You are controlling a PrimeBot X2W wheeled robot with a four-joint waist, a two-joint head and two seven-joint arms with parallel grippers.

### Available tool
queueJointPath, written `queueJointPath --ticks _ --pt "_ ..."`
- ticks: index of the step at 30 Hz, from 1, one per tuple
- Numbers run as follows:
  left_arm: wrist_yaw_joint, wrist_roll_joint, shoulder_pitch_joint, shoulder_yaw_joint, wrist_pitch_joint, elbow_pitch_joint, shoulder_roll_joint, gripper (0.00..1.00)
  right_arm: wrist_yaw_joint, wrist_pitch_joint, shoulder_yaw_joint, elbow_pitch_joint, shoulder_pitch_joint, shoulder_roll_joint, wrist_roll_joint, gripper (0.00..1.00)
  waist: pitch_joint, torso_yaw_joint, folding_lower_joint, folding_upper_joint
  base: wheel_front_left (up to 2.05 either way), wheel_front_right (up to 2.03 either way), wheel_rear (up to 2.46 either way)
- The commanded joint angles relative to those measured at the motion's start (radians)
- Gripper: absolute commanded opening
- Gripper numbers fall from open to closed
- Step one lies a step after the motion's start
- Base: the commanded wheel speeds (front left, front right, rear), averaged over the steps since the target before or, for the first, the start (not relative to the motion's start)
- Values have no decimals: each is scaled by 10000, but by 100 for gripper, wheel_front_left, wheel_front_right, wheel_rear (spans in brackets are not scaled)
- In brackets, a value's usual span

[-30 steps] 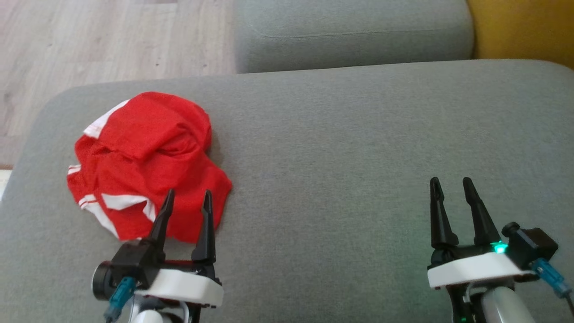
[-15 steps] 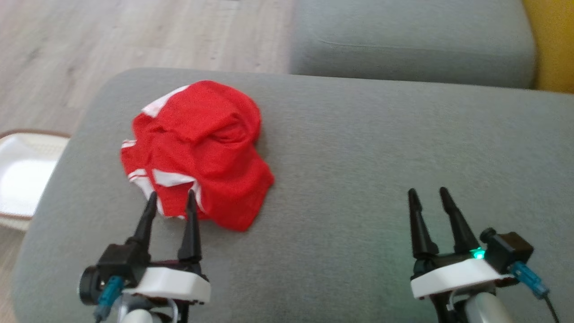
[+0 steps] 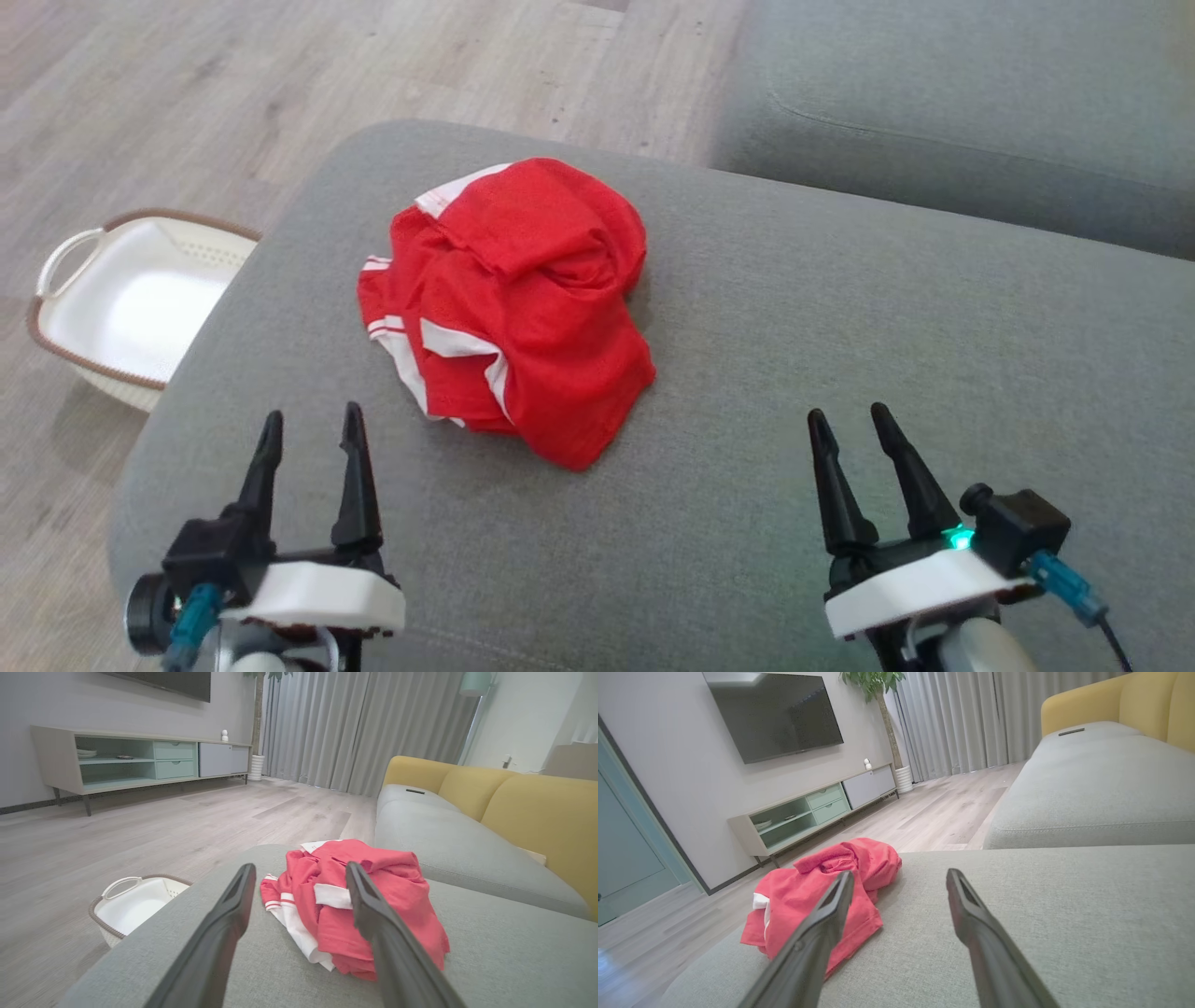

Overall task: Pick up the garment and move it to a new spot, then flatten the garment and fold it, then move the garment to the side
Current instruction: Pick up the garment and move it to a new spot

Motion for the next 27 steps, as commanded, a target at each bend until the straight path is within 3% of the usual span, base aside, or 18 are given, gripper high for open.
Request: queueJointPath --ticks 1,12,19,27 --pt "-37 102 -328 384 -122 -295 -41 100 77 -111 273 -285 -145 -68 86 100 -2 90 0 0 0 0 0" --pt "3 69 -295 489 -122 -219 -41 100 77 -111 341 -248 -224 -68 127 100 44 -32 0 0 0 0 0" --pt "-63 573 -753 644 -122 6 -34 100 77 -111 44 -381 -429 -68 -186 100 656 -369 0 0 0 0 0" --pt "-611 1783 -2607 226 -122 1616 722 100 77 -111 -373 -582 -904 -68 -550 100 1816 -959 0 0 0 0 0"
